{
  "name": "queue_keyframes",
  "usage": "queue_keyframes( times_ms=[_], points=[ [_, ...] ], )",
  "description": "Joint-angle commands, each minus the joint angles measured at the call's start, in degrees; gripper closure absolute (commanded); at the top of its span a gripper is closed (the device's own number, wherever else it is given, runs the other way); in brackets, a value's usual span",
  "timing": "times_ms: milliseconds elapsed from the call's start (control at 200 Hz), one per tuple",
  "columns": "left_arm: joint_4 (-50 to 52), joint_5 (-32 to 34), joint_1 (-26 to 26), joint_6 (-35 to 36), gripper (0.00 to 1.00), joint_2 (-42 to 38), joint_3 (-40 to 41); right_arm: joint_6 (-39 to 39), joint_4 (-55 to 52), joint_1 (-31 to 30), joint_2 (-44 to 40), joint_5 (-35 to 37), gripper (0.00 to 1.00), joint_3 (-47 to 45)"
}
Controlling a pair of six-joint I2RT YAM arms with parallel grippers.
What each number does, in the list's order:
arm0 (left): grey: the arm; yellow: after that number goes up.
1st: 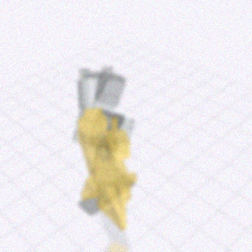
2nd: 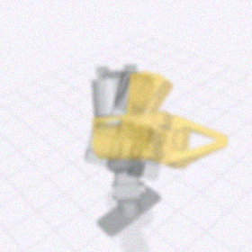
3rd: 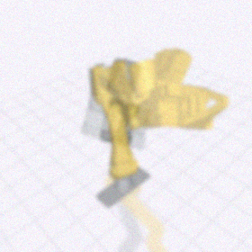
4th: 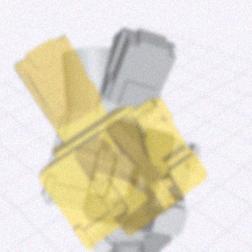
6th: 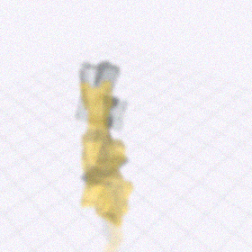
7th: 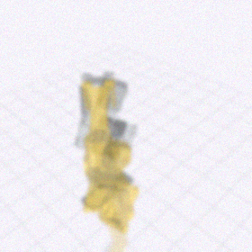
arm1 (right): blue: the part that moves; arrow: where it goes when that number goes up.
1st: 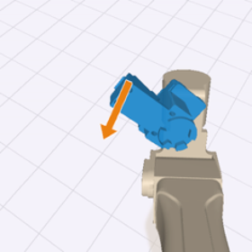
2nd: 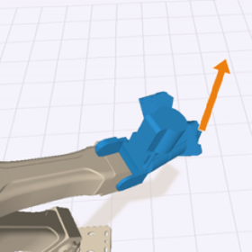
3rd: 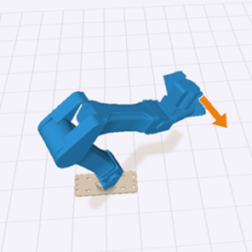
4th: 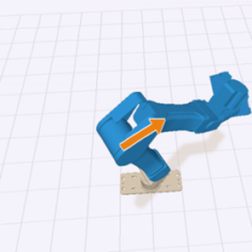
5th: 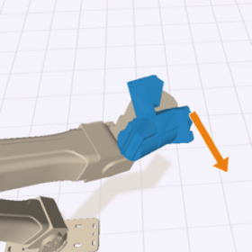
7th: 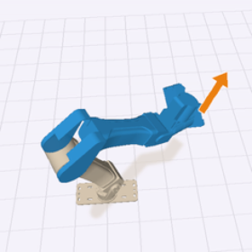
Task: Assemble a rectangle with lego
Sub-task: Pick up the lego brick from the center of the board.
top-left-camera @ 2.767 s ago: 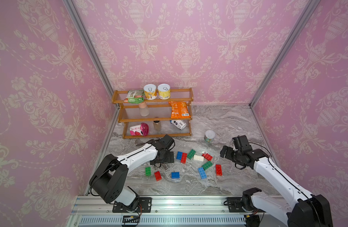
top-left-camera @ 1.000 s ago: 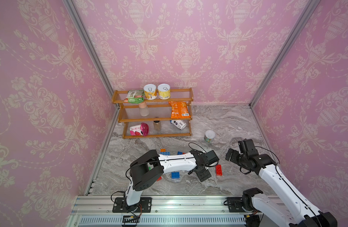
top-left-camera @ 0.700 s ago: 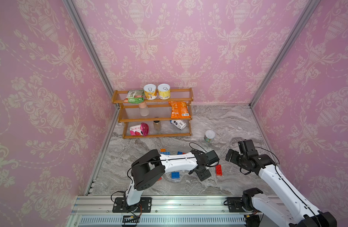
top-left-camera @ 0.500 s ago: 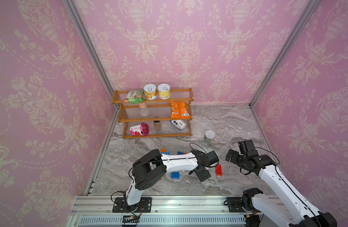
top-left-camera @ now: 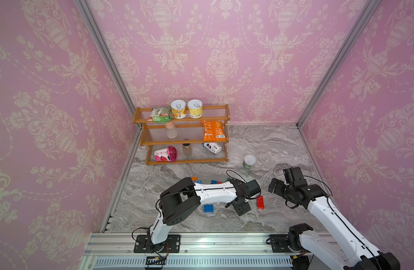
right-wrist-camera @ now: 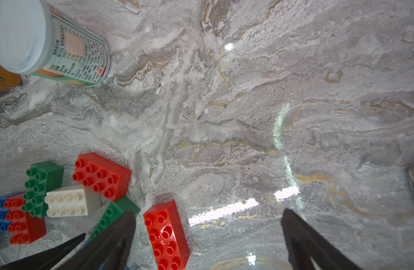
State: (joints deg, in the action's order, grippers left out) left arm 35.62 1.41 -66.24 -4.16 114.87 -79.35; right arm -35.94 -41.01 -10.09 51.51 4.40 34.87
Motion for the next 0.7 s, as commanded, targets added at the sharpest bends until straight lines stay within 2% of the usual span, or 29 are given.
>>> queue_keyframes(
  times_ms=[0, 110, 235, 280, 365, 485, 695],
  points=[
    [1.21, 1.05, -0.1, -1.66, 0.32, 0.59, -1.24, 1.12, 0.25, 0.5, -0.32, -0.22, 0.0, -0.9],
    [1.06, 2.04, 0.15, -2.93, 0.46, 0.04, -1.11, 1.05, 0.57, 0.59, -0.09, -0.45, 0.0, -0.95],
    [0.69, 4.12, 1.57, -6.47, 0.73, -1.77, -0.75, 1.26, 0.66, 0.55, 0.33, -0.93, 0.0, -0.56],
    [0.53, 4.79, 2.47, -8.35, 0.8, -3.17, -0.2, 1.31, 0.54, 0.59, 0.14, -1.23, 0.0, -0.33],
    [0.14, 5.89, 4.74, -12.63, 0.87, -6.66, 1.51, 1.34, 0.24, 0.55, -0.58, -1.31, 0.0, 0.0],
    [0.39, 7.54, 8.89, -20.04, 0.93, -12.61, 4.95, 1.36, -0.12, 0.52, -1.47, -1.66, 0.0, 0.42],
    [3.37, 12.84, 16.49, -29.09, 0.97, -19.95, 9.79, 0.4, 1.52, -1.32, -0.15, -2.21, 0.0, 0.68]
  ],
)
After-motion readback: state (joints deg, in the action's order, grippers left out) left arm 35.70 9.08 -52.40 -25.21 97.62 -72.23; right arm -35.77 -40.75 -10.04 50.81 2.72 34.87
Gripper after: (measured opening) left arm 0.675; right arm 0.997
